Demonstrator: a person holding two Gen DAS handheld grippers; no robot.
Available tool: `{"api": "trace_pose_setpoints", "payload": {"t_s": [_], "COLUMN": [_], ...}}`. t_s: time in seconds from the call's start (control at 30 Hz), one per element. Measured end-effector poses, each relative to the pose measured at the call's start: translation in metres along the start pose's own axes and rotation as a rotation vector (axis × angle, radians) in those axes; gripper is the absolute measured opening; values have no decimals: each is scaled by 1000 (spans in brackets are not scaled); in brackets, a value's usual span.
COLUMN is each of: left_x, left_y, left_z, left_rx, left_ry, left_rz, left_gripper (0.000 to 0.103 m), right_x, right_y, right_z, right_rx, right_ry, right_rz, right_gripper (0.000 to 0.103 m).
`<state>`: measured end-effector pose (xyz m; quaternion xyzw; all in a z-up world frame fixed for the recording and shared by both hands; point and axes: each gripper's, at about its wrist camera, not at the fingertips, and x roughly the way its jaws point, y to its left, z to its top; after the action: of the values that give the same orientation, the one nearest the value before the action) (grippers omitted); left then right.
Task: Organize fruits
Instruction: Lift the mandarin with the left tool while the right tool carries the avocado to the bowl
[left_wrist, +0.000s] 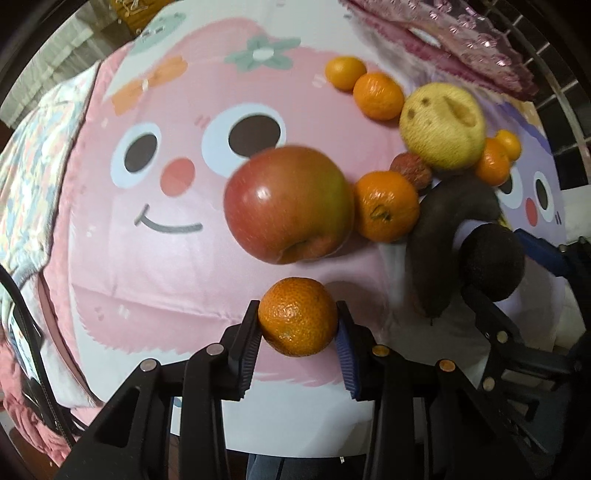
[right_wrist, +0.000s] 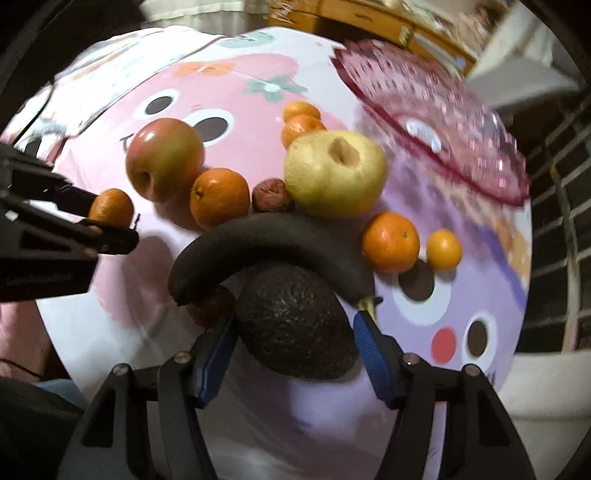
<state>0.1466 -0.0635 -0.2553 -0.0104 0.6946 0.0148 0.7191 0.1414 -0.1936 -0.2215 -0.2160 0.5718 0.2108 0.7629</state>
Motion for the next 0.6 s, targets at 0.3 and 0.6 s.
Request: {"api": "trace_pose_setpoints", "payload": {"t_s": [0.3,0.6], "left_x": [-45,-103], "left_y": [1,15], "left_z": [1,30], "left_rx": [65,138], "left_ry": [-85,-204], "left_rz": [6,-22], "left_gripper": [36,36], "right_x": [-8,-48], "right_y": [-7,-22], "right_z": [-7,1], "right_rx": [198,336], "right_ry": [2,-74], "right_rz": [50,70], "right_gripper": [64,64]}}
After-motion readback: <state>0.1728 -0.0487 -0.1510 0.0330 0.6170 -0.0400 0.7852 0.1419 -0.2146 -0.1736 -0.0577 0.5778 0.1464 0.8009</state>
